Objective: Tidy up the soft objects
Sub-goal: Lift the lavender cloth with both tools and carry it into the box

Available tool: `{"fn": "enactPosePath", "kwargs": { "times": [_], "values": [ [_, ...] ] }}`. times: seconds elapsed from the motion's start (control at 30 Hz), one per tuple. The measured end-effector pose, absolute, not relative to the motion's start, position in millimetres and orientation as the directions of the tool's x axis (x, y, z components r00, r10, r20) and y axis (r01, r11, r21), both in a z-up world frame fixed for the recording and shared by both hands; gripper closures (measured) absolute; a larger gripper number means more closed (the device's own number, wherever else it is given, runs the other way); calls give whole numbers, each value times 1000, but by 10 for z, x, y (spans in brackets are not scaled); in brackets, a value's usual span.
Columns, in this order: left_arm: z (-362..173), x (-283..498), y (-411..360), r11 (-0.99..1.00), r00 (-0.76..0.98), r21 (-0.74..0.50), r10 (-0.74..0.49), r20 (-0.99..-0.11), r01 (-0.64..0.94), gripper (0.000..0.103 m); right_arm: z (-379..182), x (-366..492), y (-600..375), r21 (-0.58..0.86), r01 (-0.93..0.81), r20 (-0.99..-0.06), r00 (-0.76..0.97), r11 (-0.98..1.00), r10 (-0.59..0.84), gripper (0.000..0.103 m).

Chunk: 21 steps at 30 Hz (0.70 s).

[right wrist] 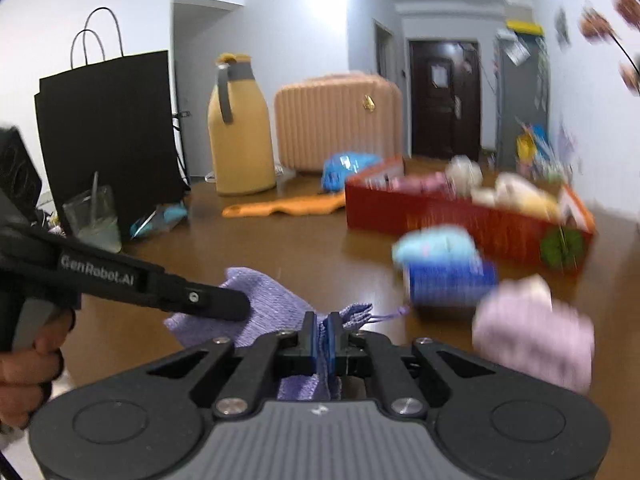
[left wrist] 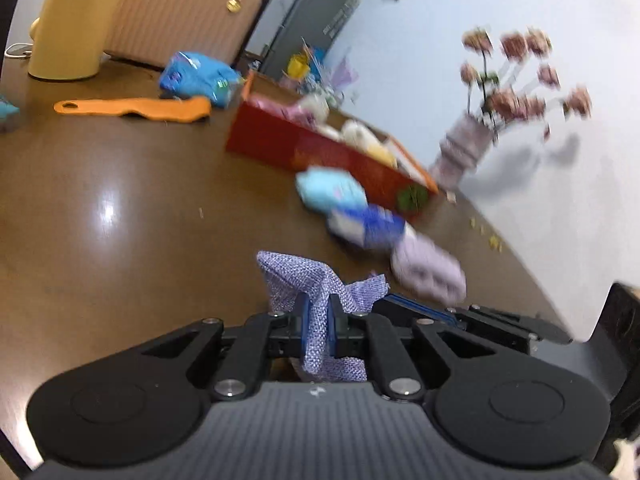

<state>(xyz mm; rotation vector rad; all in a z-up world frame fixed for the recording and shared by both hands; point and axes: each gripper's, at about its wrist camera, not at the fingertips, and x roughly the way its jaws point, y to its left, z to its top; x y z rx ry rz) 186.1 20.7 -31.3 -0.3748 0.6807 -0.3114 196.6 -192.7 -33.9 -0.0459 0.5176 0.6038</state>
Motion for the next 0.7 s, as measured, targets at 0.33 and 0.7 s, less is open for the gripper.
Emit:
{"fn": "enactPosePath", "kwargs": {
  "times": [0.33, 0.7],
  "values": [
    [-377, 1574, 126, 925, 741, -354, -334, -583, 139, 81, -449, 1726, -2280, 177, -458, -473, 737, 871, 484, 69],
    [-459, 1614, 135, 919, 726, -373, -340, -597, 124, 85, -678, 1913, -1994, 91, -414, -518, 757, 905, 399, 73]
  ]
}}
